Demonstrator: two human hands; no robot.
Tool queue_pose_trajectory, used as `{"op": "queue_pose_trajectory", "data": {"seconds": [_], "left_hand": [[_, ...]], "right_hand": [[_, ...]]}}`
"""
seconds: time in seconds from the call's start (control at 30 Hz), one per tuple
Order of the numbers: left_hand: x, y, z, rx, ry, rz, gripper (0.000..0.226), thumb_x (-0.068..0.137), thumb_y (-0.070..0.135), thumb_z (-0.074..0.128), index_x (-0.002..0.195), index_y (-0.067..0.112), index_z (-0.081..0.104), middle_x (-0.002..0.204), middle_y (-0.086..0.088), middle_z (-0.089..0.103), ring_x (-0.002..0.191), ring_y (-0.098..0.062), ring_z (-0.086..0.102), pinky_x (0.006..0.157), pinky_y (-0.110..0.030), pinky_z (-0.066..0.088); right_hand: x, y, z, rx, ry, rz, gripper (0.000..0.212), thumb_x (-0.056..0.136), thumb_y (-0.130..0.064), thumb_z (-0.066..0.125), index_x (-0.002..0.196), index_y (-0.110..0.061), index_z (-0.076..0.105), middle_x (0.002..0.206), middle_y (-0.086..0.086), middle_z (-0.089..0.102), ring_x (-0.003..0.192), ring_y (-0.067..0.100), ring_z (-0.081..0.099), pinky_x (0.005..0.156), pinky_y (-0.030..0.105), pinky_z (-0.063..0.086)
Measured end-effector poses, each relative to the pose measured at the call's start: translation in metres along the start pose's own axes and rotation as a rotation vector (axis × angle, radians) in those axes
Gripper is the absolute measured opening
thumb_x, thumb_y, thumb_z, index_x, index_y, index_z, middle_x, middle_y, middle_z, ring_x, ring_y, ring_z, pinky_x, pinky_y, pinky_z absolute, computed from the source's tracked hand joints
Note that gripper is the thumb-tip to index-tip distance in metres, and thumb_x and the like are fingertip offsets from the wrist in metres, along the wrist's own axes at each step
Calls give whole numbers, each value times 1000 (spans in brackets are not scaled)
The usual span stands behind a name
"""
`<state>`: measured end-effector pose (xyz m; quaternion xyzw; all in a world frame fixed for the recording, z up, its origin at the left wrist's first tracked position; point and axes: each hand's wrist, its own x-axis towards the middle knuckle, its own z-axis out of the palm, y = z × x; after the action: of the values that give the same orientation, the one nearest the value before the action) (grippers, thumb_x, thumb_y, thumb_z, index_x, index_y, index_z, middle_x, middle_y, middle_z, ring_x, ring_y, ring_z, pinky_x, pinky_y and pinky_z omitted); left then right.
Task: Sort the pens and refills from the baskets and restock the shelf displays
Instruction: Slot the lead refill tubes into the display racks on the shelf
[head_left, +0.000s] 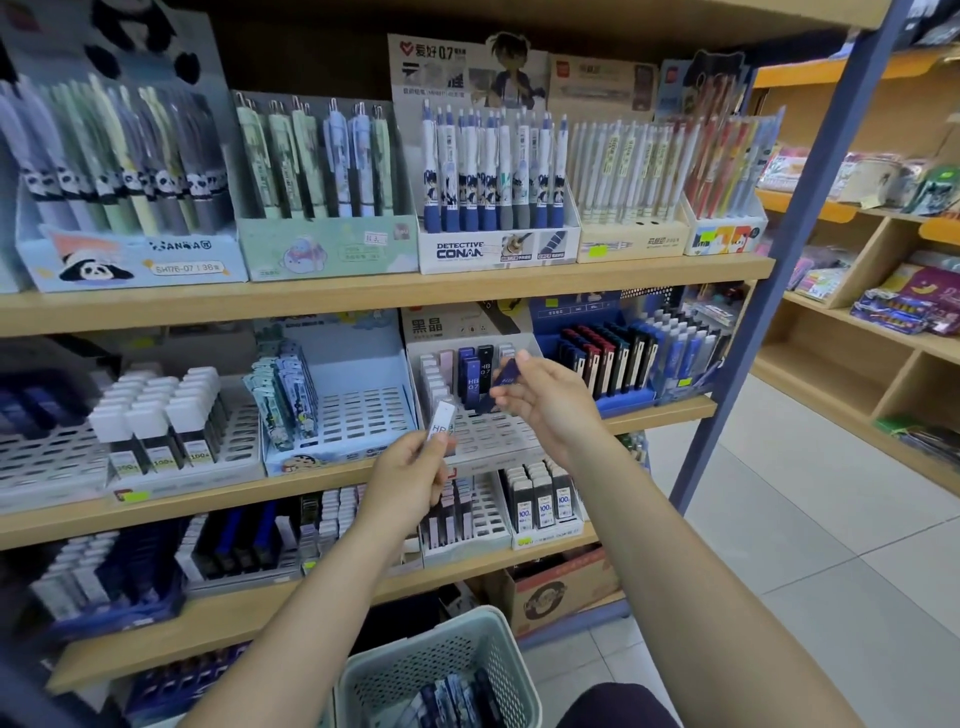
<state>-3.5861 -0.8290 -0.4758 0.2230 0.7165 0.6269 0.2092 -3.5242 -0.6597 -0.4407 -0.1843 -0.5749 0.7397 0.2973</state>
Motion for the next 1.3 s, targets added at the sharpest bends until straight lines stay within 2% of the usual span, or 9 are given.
{"op": "queue_pose_trajectory", "data": {"seconds": [0.13, 0.33, 0.53, 0.67, 0.77, 1.0, 1.13, 1.23, 1.3], "left_hand": [[4, -6, -6, 17, -28, 7, 24, 106, 28, 48, 103, 20, 70, 69, 6, 59, 53, -6, 51, 50, -13, 40], [10, -12, -7, -27, -41, 18, 22, 105, 25, 50, 101, 21, 71, 72, 4, 64, 57, -8, 56, 52, -23, 38], [15, -16, -6, -54, -56, 55, 21, 105, 25, 51, 103, 21, 72, 76, -1, 66, 61, -10, 58, 48, -21, 42], [16, -16, -6, -76, -74, 59, 21, 105, 24, 51, 105, 20, 72, 77, -3, 65, 61, -10, 57, 48, -22, 41], [16, -16, -6, -90, -81, 58, 21, 105, 24, 51, 105, 20, 72, 77, -3, 66, 61, -11, 57, 48, -21, 41], [15, -15, -7, -101, -86, 50, 22, 105, 24, 51, 104, 21, 73, 76, -1, 66, 61, -10, 58, 49, -22, 42], [15, -15, -9, -105, -91, 51, 22, 105, 24, 51, 105, 19, 73, 77, -2, 66, 62, -12, 58, 49, -22, 41], [15, -14, -9, -118, -96, 44, 21, 105, 24, 51, 104, 20, 72, 76, -2, 66, 62, -13, 58, 49, -23, 41], [15, -13, -9, -121, -101, 41, 20, 104, 25, 52, 105, 21, 72, 75, -1, 66, 62, -13, 58, 50, -24, 42]], "right_hand": [[17, 10, 7, -30, 10, -3, 25, 102, -25, 55, 107, -4, 66, 97, 15, 70, 85, 23, 70, 82, 32, 58], [32, 22, 13, -121, 23, 40, 24, 101, -27, 57, 103, -5, 65, 95, 13, 71, 81, 22, 72, 77, 29, 59], [40, 19, 15, -305, 90, 29, 19, 99, -35, 59, 98, -18, 66, 74, 9, 75, 74, 21, 75, 86, 33, 57], [40, 14, 17, -361, 71, 18, 21, 100, -31, 59, 107, -12, 66, 84, 17, 75, 73, 22, 73, 70, 23, 59], [40, 15, 20, -350, 43, 17, 22, 100, -24, 61, 110, -5, 66, 87, 14, 72, 78, 28, 73, 74, 29, 62], [48, 20, 24, -350, 112, 31, 15, 99, -24, 61, 98, -10, 64, 74, 9, 71, 72, 28, 74, 78, 38, 62], [48, 23, 25, -466, 163, -63, 12, 95, -20, 67, 98, -8, 65, 84, 9, 71, 63, 25, 72, 66, 38, 63], [48, 22, 26, -554, 215, -160, 10, 92, -17, 71, 92, -8, 66, 79, 7, 70, 57, 21, 69, 61, 36, 60], [49, 24, 28, -591, 233, -209, 8, 92, -14, 70, 90, -8, 67, 73, 3, 68, 56, 17, 66, 64, 38, 60]]}}
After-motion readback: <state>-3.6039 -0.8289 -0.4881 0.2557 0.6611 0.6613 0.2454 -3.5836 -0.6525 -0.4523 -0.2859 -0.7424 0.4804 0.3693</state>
